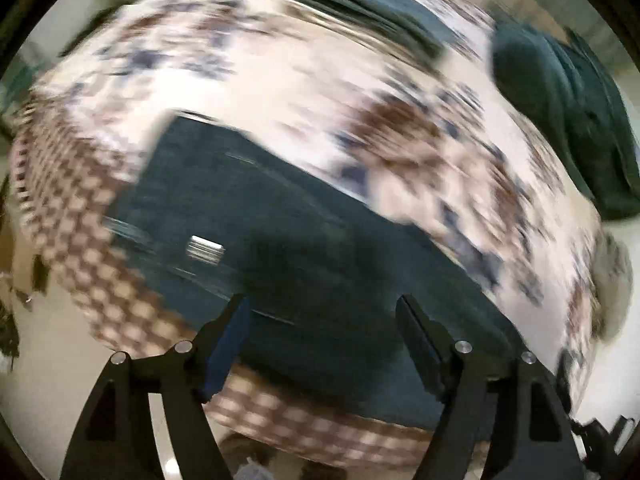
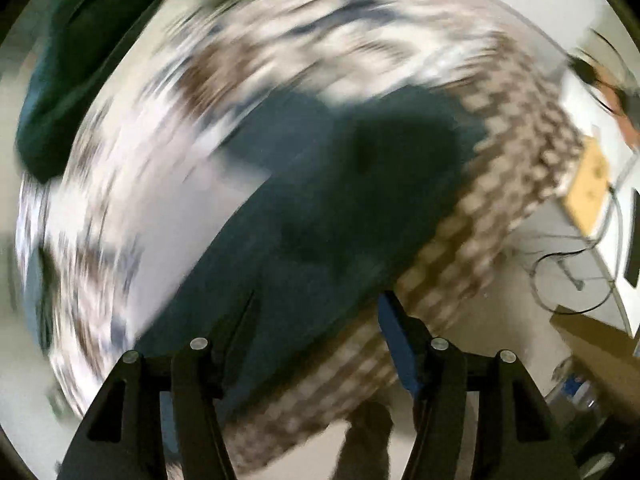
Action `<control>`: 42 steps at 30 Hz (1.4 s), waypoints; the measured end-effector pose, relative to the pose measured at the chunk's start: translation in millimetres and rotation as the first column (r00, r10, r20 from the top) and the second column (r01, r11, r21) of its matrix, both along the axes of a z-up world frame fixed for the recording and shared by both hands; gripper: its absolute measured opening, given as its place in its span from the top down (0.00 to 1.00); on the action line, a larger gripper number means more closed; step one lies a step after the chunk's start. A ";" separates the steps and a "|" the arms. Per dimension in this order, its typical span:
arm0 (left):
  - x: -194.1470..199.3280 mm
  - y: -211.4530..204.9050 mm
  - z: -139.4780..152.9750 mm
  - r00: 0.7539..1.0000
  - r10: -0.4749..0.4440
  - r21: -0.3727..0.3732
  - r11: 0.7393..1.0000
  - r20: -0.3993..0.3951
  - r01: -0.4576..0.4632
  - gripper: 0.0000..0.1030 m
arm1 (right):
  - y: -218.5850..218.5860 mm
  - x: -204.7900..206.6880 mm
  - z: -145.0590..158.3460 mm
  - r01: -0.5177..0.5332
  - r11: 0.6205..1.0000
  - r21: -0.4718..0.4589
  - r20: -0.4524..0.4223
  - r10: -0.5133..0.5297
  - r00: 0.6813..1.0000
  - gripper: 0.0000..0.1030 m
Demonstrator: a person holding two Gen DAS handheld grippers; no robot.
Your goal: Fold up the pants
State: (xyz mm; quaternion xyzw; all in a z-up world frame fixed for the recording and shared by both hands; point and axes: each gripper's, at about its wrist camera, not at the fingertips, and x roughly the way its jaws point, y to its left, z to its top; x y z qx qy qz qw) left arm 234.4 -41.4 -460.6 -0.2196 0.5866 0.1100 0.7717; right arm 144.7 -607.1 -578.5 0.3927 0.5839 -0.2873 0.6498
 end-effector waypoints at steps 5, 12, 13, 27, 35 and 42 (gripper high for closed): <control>11.1 -118.4 -16.8 0.991 -0.133 0.007 0.991 -0.027 0.133 0.29 | -132.2 -16.6 -38.4 0.103 0.995 -0.004 -0.016 -0.104 0.994 0.38; 19.9 -245.8 -42.2 0.950 -0.293 0.046 0.953 -0.105 0.299 0.29 | -164.8 19.2 -97.5 -0.080 0.993 0.087 -0.012 0.081 0.997 0.93; 19.8 -256.6 -45.1 0.945 -0.307 0.054 0.948 -0.115 0.315 0.29 | -159.8 25.2 -93.8 -0.138 0.989 0.049 -0.011 0.138 0.990 0.92; 12.3 -290.0 -70.1 0.915 -0.331 0.171 0.912 -0.232 0.373 0.29 | -180.0 63.7 -41.5 -0.264 0.964 0.004 0.044 0.264 0.964 0.36; 3.7 -294.1 -70.6 0.899 -0.351 0.181 0.897 -0.260 0.403 0.29 | -79.7 140.8 -61.8 -0.544 0.839 -0.022 0.052 0.544 0.838 0.31; -7.0 -307.3 -68.5 0.894 -0.376 0.143 0.898 -0.244 0.417 0.29 | -182.6 21.6 -77.2 -0.126 0.992 -0.030 -0.049 0.124 0.991 0.31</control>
